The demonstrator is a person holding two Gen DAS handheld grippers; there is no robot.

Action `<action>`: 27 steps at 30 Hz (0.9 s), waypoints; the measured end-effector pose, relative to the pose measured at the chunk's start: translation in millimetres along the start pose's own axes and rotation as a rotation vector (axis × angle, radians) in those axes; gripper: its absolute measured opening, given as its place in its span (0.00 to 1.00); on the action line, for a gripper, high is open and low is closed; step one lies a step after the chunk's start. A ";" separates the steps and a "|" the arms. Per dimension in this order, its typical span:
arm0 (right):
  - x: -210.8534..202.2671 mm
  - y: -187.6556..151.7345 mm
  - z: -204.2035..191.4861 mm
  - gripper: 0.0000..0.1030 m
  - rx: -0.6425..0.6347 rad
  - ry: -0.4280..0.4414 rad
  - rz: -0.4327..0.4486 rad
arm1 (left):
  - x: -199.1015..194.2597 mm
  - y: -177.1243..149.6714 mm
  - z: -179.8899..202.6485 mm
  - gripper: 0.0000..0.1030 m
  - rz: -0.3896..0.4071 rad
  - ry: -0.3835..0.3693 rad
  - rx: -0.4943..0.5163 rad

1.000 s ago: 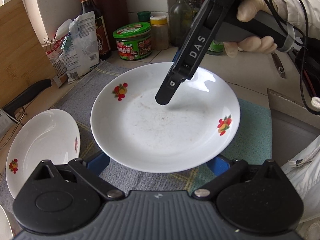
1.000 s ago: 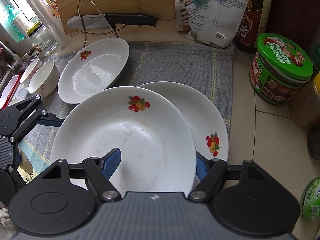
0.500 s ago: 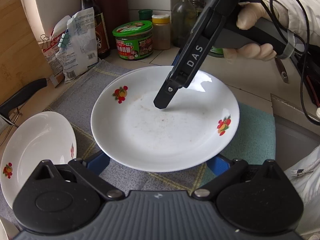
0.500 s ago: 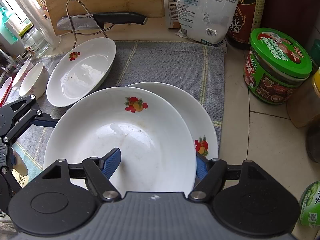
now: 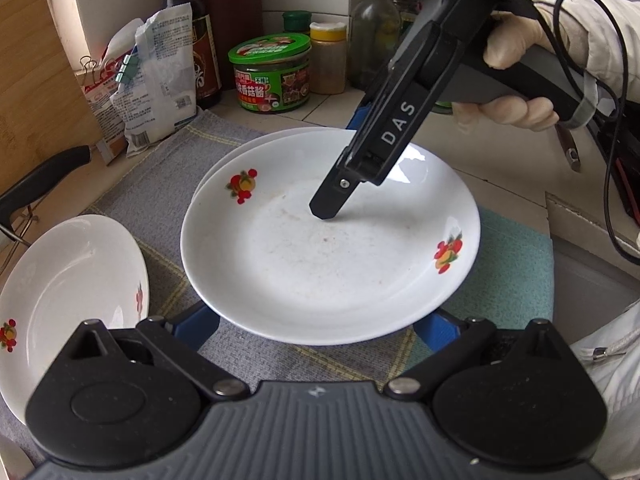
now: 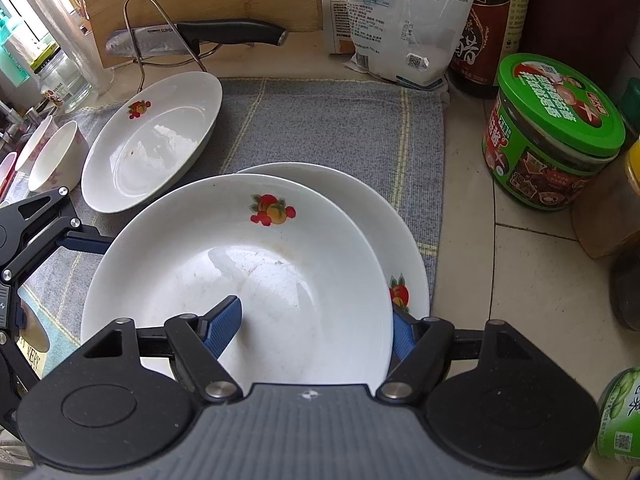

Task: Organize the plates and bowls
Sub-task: 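Lower the held plate onto the stained plate and open the right gripper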

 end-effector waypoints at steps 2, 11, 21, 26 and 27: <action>0.4 -0.3 -0.5 0.78 -0.004 -0.002 0.000 | -0.9 0.3 0.3 0.99 -0.002 -0.001 -0.007; 2.0 -1.0 -0.9 0.78 -0.012 0.000 0.000 | -7.3 1.7 1.4 0.98 0.007 0.003 -0.023; 2.2 -0.6 -0.4 0.78 -0.006 -0.007 0.005 | -14.0 1.8 1.3 0.98 0.026 0.018 -0.016; 1.3 -1.8 -0.6 0.78 -0.006 -0.008 0.006 | -16.5 1.5 0.9 0.98 0.033 0.025 -0.010; 1.0 -1.9 -0.6 0.78 -0.006 -0.008 0.006 | -16.8 1.5 0.8 0.98 0.034 0.026 -0.007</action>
Point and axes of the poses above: each gripper's, at about its wrist camera, not at the fingertips, and x roughly the way its jaws point, z to its right, y to its top, the point moved 8 cm from there along x, roughly the way its jaws point, and after that the axes turned 14 degrees about z, right-handed, at the moved point
